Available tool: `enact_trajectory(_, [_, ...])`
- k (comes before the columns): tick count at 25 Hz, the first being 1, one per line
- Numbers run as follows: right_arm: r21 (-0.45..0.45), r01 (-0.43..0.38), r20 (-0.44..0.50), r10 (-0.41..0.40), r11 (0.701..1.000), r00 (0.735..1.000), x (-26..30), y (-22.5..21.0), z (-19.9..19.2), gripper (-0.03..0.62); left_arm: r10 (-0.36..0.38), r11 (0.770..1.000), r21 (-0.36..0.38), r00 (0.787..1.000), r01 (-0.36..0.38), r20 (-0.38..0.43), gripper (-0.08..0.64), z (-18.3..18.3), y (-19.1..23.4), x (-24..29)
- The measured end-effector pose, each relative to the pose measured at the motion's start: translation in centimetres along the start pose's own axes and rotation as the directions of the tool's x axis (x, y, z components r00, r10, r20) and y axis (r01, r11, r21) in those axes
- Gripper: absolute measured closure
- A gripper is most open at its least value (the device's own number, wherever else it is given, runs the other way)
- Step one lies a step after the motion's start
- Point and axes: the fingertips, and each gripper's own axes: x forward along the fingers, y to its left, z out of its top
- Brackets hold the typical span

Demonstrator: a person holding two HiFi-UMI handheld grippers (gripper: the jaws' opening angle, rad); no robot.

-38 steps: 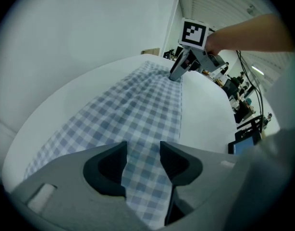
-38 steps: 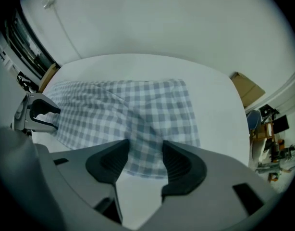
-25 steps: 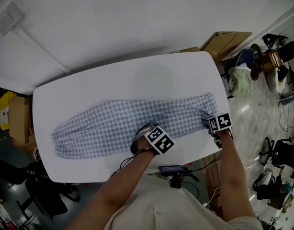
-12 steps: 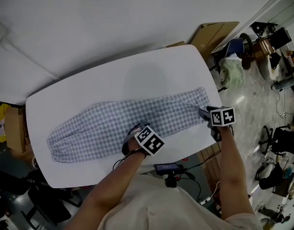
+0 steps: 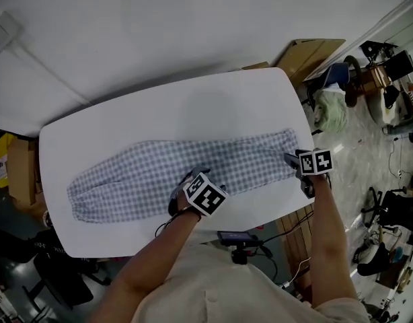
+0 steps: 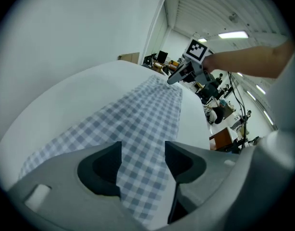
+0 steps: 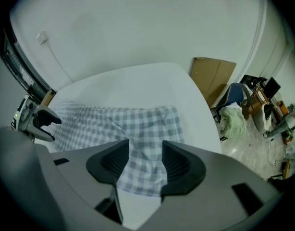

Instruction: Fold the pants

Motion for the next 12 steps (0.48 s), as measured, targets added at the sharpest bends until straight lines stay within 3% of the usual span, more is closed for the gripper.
enact_trajectory(8, [-0.061, -0.015, -0.020, 0.013, 0.998, 1.000, 0.4, 2.4, 1.1, 0.368, 0.019, 0.997, -0.075, 0.998, -0.015, 0.060, 0.291, 0.0, 1.6, -2.2])
enact_trajectory(12, [-0.120, -0.074, -0.007, 0.073, 0.990, 0.997, 0.1, 7.0, 2.1, 0.368, 0.059, 0.989, -0.143, 0.994, -0.046, 0.091, 0.291, -1.8, 3.6, -4.4])
